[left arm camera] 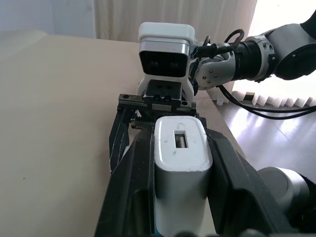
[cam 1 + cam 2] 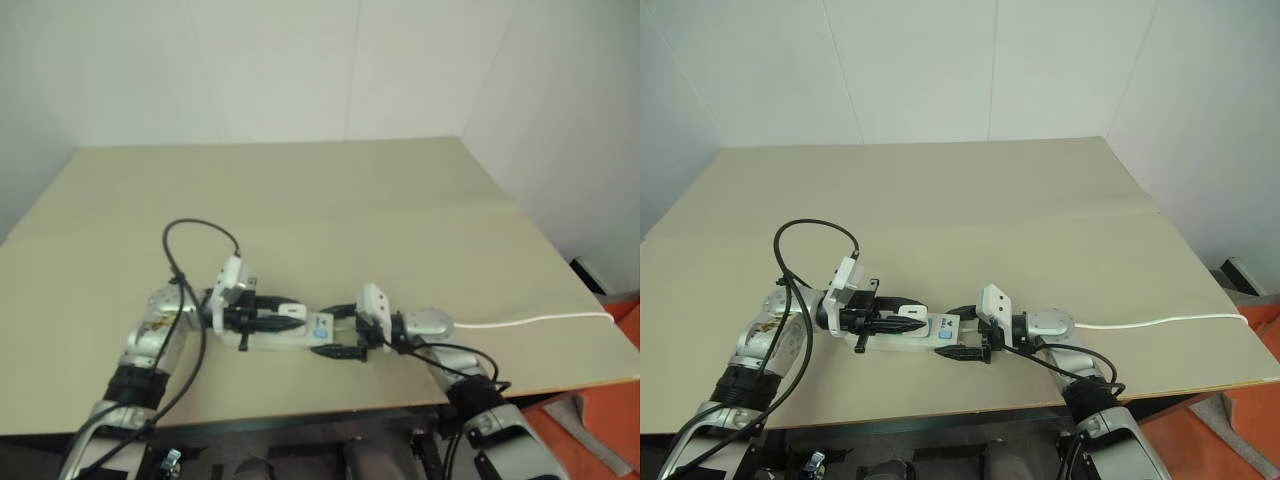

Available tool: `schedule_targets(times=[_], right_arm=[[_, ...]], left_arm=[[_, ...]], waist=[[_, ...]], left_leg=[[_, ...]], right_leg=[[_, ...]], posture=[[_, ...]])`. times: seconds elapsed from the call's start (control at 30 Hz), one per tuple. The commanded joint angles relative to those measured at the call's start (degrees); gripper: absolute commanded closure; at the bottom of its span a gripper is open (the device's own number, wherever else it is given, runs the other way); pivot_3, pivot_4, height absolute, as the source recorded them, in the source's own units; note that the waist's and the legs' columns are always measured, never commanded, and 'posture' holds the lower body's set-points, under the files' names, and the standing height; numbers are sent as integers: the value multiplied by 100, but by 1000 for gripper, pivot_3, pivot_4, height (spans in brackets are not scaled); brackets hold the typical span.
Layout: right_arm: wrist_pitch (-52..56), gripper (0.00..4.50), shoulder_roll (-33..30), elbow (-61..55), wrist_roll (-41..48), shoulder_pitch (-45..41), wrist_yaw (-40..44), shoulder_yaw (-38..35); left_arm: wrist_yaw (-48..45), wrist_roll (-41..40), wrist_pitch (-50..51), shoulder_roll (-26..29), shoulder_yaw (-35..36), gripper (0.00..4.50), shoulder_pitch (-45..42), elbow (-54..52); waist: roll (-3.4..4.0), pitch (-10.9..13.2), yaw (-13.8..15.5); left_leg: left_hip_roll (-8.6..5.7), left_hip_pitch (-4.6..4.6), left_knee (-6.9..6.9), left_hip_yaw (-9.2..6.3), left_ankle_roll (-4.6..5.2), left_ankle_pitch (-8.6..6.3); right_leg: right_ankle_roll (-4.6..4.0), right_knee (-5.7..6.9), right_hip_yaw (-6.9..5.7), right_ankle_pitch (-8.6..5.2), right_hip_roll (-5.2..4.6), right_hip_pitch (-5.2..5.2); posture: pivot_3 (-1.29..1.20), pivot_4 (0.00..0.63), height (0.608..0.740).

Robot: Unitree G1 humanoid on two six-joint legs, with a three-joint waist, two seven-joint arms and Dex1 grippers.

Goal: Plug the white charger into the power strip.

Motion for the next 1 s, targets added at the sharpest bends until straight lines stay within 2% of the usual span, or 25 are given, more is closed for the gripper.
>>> schedule_targets(times=[0.03, 0.43, 1.0], right_arm=[[31, 1063, 22, 56, -146, 117, 58, 184], [83, 1063, -13, -11, -146, 153, 43, 185], [139, 1063, -5, -76, -134, 192, 4, 191]], left_arm=[[30, 52, -238, 2, 121, 3477, -135, 55], [-77, 139, -531, -101, 7, 3477, -205, 378], [-256, 201, -379, -138, -93, 3477, -168, 364]], waist=[[0, 0, 0], [0, 0, 3], [0, 0, 2]], left_leg=[[0, 0, 0, 0, 0, 0], [0, 0, -1, 0, 0, 0], [0, -1, -2, 0, 0, 0]], right_leg=[[0, 0, 0, 0, 0, 0], [0, 0, 0, 0, 0, 1], [0, -4, 0, 0, 0, 1]], posture=[[0, 150, 740], [0, 150, 740], [0, 150, 740]])
